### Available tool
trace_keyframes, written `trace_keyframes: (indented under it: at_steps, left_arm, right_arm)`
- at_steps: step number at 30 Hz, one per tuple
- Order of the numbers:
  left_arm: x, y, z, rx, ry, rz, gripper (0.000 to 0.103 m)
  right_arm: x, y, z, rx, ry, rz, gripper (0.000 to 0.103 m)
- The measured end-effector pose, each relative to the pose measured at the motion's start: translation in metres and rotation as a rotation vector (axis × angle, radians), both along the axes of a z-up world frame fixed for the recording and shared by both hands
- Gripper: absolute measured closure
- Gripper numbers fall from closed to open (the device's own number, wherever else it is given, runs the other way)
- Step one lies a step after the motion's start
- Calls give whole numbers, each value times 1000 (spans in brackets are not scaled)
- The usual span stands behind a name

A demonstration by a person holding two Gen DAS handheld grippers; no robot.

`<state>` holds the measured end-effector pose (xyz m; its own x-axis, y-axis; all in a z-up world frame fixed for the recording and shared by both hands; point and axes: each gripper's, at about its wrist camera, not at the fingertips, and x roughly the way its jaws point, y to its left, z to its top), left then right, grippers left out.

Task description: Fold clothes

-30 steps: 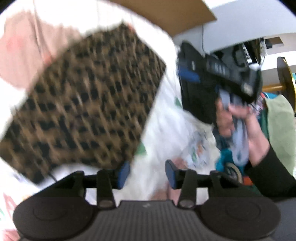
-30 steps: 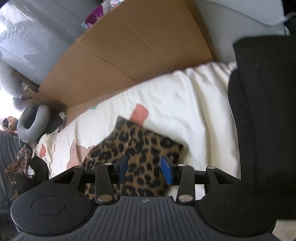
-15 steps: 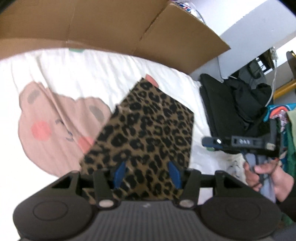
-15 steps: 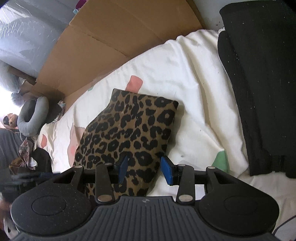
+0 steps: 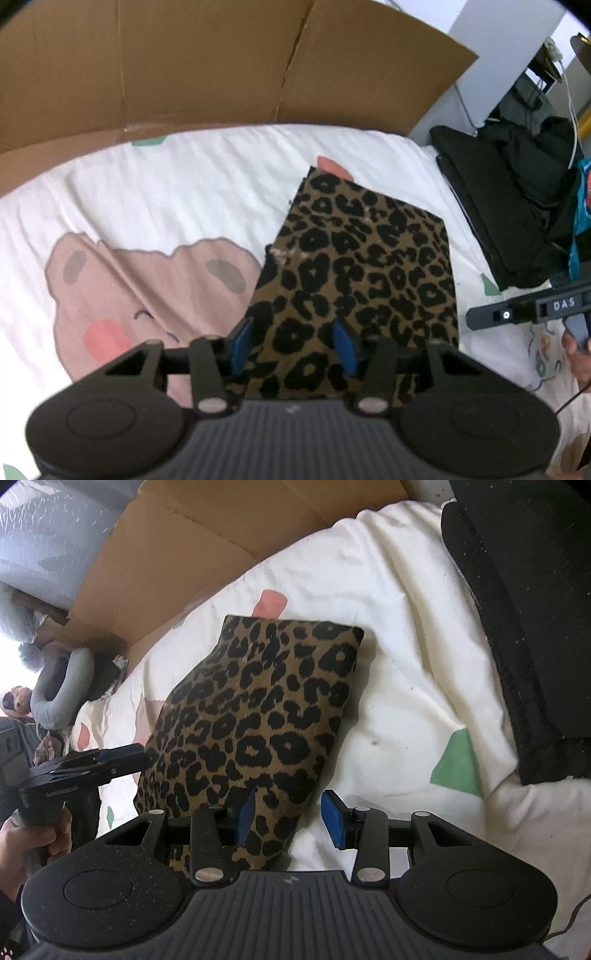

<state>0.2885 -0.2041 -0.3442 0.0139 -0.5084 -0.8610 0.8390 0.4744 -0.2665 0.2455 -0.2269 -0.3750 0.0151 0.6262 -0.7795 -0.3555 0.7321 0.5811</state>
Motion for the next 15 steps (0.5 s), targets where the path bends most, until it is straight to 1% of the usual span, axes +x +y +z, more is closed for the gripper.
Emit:
trace_keyframes:
  at_steps: [4, 6, 7, 8, 11, 15]
  left_arm:
    - [-3, 2, -2, 2, -18, -11, 66]
    - [-2, 3, -3, 3, -24, -7, 81]
    - [-1, 4, -3, 3, -24, -3, 86]
    - [1, 5, -4, 3, -25, 0, 96]
    - [1, 7, 0, -10, -37, -10, 100]
    - [2, 10, 7, -17, -72, 2, 101]
  right_arm:
    - [-2, 2, -3, -7, 7, 8, 57]
    - [-4, 2, -5, -9, 9, 11, 57]
    - [-4, 3, -5, -8, 9, 12, 57]
    - [-5, 3, -5, -8, 9, 13, 57]
    - [-6, 5, -7, -5, 13, 15, 57]
    - [-6, 6, -12, 0, 25, 4, 57]
